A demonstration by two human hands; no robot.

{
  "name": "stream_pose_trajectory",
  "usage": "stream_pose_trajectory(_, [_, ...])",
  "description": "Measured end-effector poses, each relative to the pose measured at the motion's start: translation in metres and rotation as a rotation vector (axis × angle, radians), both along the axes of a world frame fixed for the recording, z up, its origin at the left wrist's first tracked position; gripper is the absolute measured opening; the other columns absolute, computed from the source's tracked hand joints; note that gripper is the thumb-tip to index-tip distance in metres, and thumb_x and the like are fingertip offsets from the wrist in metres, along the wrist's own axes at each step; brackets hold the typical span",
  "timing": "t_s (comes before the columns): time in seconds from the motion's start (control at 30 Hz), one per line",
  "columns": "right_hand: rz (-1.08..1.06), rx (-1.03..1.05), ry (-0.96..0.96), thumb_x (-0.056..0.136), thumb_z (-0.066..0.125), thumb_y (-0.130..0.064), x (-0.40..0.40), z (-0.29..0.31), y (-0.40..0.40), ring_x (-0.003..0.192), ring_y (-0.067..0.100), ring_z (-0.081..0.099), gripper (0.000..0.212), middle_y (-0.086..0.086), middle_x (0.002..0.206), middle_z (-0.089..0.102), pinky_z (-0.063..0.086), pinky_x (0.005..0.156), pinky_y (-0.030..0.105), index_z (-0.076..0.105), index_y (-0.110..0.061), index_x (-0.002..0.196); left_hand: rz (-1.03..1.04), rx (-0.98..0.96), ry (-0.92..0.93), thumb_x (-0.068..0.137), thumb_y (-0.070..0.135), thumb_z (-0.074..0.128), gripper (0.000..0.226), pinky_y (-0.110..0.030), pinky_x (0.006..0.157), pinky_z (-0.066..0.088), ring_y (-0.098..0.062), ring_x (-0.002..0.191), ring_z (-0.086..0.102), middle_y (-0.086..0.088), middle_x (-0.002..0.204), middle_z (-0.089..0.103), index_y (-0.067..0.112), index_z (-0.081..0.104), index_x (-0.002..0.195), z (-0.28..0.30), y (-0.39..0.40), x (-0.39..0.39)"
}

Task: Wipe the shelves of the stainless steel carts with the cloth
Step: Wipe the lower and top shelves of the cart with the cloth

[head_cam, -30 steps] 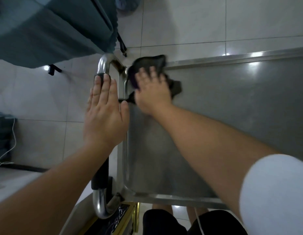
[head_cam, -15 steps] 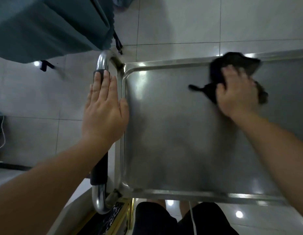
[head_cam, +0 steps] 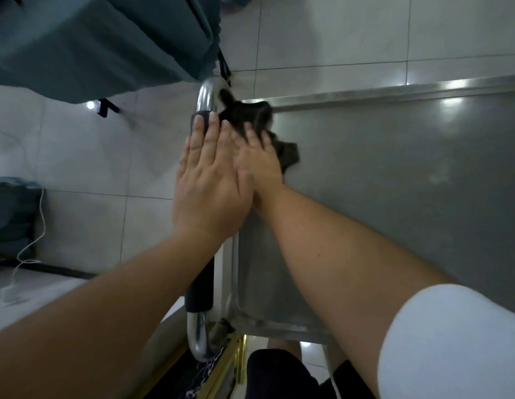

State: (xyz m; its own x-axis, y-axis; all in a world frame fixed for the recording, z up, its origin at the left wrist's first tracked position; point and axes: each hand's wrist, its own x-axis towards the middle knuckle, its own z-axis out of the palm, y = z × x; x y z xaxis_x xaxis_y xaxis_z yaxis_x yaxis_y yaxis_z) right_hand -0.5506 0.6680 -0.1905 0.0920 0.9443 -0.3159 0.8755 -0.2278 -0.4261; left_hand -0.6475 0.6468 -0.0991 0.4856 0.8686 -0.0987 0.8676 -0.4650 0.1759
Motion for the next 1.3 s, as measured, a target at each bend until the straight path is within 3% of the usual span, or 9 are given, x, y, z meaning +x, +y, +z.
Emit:
stream_pose_trajectory(0.23, [0.093, 0.111, -0.068, 0.103, 0.04, -0.049, 0.073, -0.013, -0.109, 0.16, 0.016, 0.022, 0.059, -0.013, 0.169, 0.032, 0.012, 0.129, 0.045, 0.039, -0.036, 0.161, -0.007, -0.046, 0.01, 0.109, 0.042, 0.025, 0.069, -0.033, 0.129, -0.008, -0.007, 0.161, -0.017, 0.001, 0.179, -0.005, 0.017, 0.007, 0.17, 0.001, 0.002, -0.001])
stream_pose_trajectory(0.43, [-0.668, 0.041, -0.21, 0.098, 0.033, -0.049, 0.255, -0.02, -0.217, 0.155, 0.036, 0.03, 0.068, 0.005, 0.168, 0.038, 0.026, 0.123, 0.057, 0.043, -0.021, 0.159, -0.026, -0.035, 0.016, 0.108, 0.043, 0.025, 0.07, -0.036, 0.13, -0.006, -0.007, 0.161, -0.018, 0.002, 0.179, -0.005, 0.017, 0.006, 0.17, -0.001, 0.005, 0.001])
stream_pose_trajectory(0.6, [-1.121, -0.069, -0.193, 0.101, 0.027, -0.048, 0.229, -0.017, -0.203, 0.161, 0.03, 0.013, 0.068, -0.004, 0.174, 0.021, 0.013, 0.127, 0.06, 0.029, -0.025, 0.165, -0.021, -0.053, 0.01, 0.108, 0.042, 0.026, 0.071, -0.039, 0.132, -0.003, -0.009, 0.161, -0.017, 0.0, 0.179, -0.005, 0.016, 0.004, 0.17, 0.0, 0.007, 0.001])
stream_pose_trajectory(0.73, [-0.917, 0.0, -0.138, 0.104, 0.042, -0.042, 0.104, -0.017, -0.148, 0.16, 0.031, 0.019, 0.063, -0.002, 0.172, 0.027, 0.014, 0.125, 0.056, 0.035, -0.022, 0.164, -0.016, -0.045, 0.01, 0.109, 0.041, 0.026, 0.07, -0.039, 0.133, -0.003, -0.011, 0.162, -0.015, -0.001, 0.179, -0.004, 0.015, 0.006, 0.17, -0.002, 0.007, 0.001])
stream_pose_trajectory(0.87, [-0.401, 0.029, -0.071, 0.106, 0.037, -0.044, -0.018, -0.017, -0.103, 0.162, 0.026, 0.009, 0.066, -0.007, 0.175, 0.019, 0.003, 0.128, 0.052, 0.021, -0.025, 0.167, -0.011, -0.026, 0.016, 0.107, 0.042, 0.025, 0.071, -0.039, 0.133, -0.003, -0.012, 0.162, -0.014, -0.003, 0.179, -0.002, 0.013, 0.008, 0.17, -0.003, 0.006, 0.003])
stream_pose_trajectory(0.97, [0.055, 0.088, -0.024, 0.107, 0.037, -0.048, -0.035, -0.02, -0.088, 0.163, 0.022, 0.008, 0.069, -0.006, 0.174, 0.022, 0.004, 0.13, 0.051, 0.016, -0.023, 0.168, -0.007, -0.01, 0.02, 0.106, 0.043, 0.025, 0.071, -0.04, 0.133, -0.003, -0.013, 0.163, -0.013, -0.003, 0.179, -0.002, 0.015, 0.009, 0.17, -0.003, 0.006, 0.002])
stream_pose_trajectory(1.1, [0.366, 0.178, -0.04, 0.103, 0.044, -0.047, 0.012, -0.024, -0.123, 0.16, 0.019, 0.022, 0.062, -0.011, 0.169, 0.033, 0.011, 0.13, 0.047, 0.037, -0.032, 0.162, -0.026, 0.006, 0.027, 0.107, 0.042, 0.026, 0.07, -0.037, 0.131, -0.005, -0.015, 0.163, -0.011, -0.004, 0.179, 0.0, 0.014, 0.01, 0.17, -0.003, 0.005, 0.003])
stream_pose_trajectory(1.2, [0.25, 0.235, -0.142, 0.096, 0.049, -0.046, 0.085, -0.029, -0.182, 0.154, 0.02, 0.037, 0.061, -0.01, 0.163, 0.045, 0.026, 0.126, 0.047, 0.051, -0.033, 0.155, -0.031, -0.017, 0.017, 0.108, 0.042, 0.026, 0.07, -0.034, 0.129, -0.007, -0.013, 0.163, -0.013, -0.003, 0.179, -0.001, 0.015, 0.008, 0.17, -0.001, 0.006, 0.003])
stream_pose_trajectory(1.3, [-0.232, 0.152, -0.197, 0.095, 0.043, -0.047, 0.164, -0.027, -0.234, 0.152, 0.025, 0.04, 0.063, -0.005, 0.162, 0.047, 0.026, 0.123, 0.05, 0.05, -0.032, 0.155, -0.043, -0.028, 0.018, 0.109, 0.041, 0.026, 0.07, -0.035, 0.13, -0.008, -0.013, 0.162, -0.015, -0.003, 0.179, -0.003, 0.015, 0.007, 0.17, 0.001, 0.008, 0.002])
